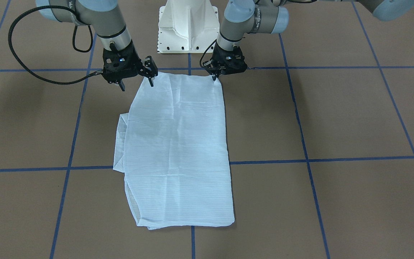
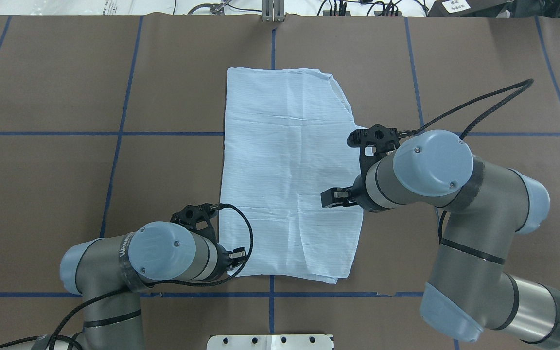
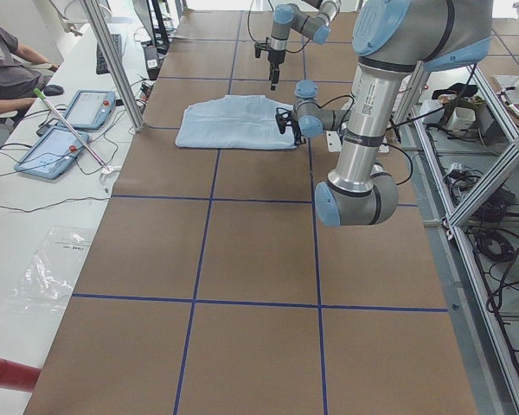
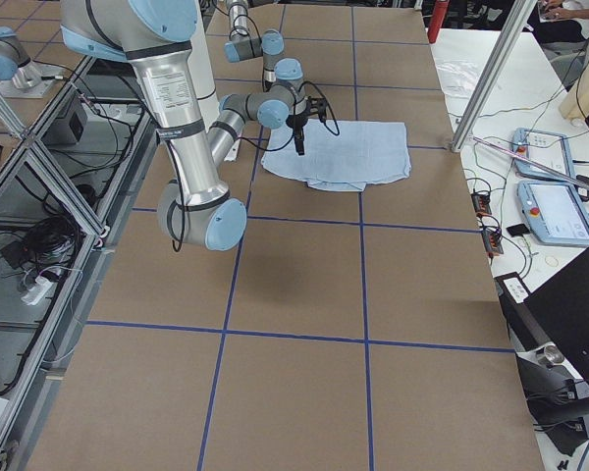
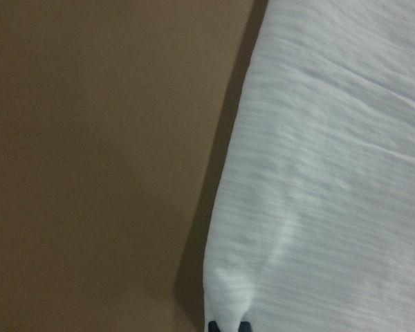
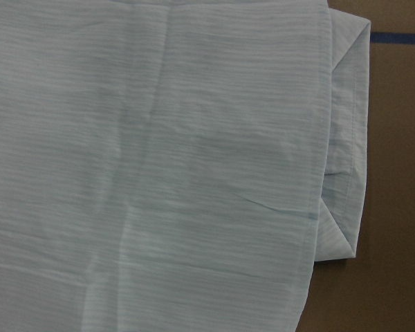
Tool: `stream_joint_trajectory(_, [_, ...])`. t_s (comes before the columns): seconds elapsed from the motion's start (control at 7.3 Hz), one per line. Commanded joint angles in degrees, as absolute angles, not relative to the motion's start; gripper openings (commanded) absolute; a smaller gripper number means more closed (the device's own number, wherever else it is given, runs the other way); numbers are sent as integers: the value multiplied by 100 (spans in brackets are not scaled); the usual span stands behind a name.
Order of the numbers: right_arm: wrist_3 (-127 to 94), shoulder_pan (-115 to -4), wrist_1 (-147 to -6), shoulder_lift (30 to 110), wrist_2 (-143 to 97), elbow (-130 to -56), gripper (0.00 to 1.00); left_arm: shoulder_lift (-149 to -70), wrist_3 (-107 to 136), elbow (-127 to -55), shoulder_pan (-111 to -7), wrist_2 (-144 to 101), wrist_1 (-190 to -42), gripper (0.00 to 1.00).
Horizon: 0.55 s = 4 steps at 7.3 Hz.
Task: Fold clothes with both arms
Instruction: 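Lower the right gripper to the shirt's near edge beside the left gripper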
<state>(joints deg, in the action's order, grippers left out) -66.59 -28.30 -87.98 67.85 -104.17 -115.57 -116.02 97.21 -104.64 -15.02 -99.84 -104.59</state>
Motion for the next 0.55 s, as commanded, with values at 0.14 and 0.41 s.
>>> stream_joint_trajectory(0.14, [-7622,-2743,-8789,6777,-10415,-11602,100,-11689,9686,-10634,-1643,-9993,-10468,0])
stream_joint_trajectory(0.41, [-9214,-2305,-8798,6741,-10162,-11584,100,-11777,9659,-10644,-1722,-10002,-10468,0])
